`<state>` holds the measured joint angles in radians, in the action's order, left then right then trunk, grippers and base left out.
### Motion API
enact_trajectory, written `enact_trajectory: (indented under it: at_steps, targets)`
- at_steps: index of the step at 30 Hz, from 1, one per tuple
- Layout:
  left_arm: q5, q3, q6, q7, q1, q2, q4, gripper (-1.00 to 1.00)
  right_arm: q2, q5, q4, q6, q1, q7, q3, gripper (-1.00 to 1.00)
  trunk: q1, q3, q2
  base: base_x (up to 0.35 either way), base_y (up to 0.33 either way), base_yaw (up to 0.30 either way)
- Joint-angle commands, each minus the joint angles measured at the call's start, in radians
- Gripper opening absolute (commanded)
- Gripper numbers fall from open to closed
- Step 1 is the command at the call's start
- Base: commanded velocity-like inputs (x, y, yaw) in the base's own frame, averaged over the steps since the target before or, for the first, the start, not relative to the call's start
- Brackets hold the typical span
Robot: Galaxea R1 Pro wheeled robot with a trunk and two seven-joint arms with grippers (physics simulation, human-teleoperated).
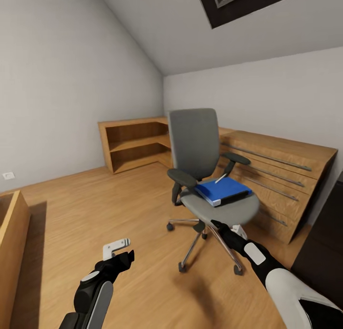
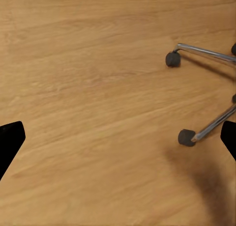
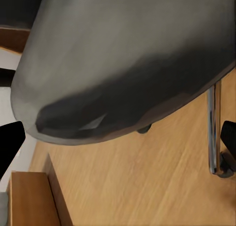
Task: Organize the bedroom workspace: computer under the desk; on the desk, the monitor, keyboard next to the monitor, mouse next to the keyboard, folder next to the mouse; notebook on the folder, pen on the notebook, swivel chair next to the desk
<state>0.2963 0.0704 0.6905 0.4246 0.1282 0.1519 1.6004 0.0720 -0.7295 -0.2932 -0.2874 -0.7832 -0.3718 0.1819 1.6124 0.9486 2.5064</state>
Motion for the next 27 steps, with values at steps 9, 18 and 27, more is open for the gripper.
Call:
enact_trajectory:
  at_steps: [9, 18, 27]
  targets:
    - [0.011, 0.0, 0.005, 0.01, 0.0, 0.0, 0.001, 1.0, 0.0, 0.004, 0.0, -0.006, 0.0, 0.001, 0.014, 1.0, 0.0, 0.001, 0.0, 0.06, 0.0, 0.0]
    - [0.012, 0.0, 0.006, 0.01, 0.001, 0.0, 0.001, 1.0, -0.001, 0.004, 0.002, 0.027, -0.001, 0.001, 0.014, 1.0, 0.0, 0.001, 0.0, -0.156, 0.0, 0.0]
    - [0.012, 0.0, 0.006, 0.01, 0.001, 0.0, 0.001, 1.0, -0.006, 0.012, 0.021, 0.121, 0.0, 0.006, 0.013, 1.0, 0.0, 0.001, 0.0, -0.327, 0.0, 0.0]
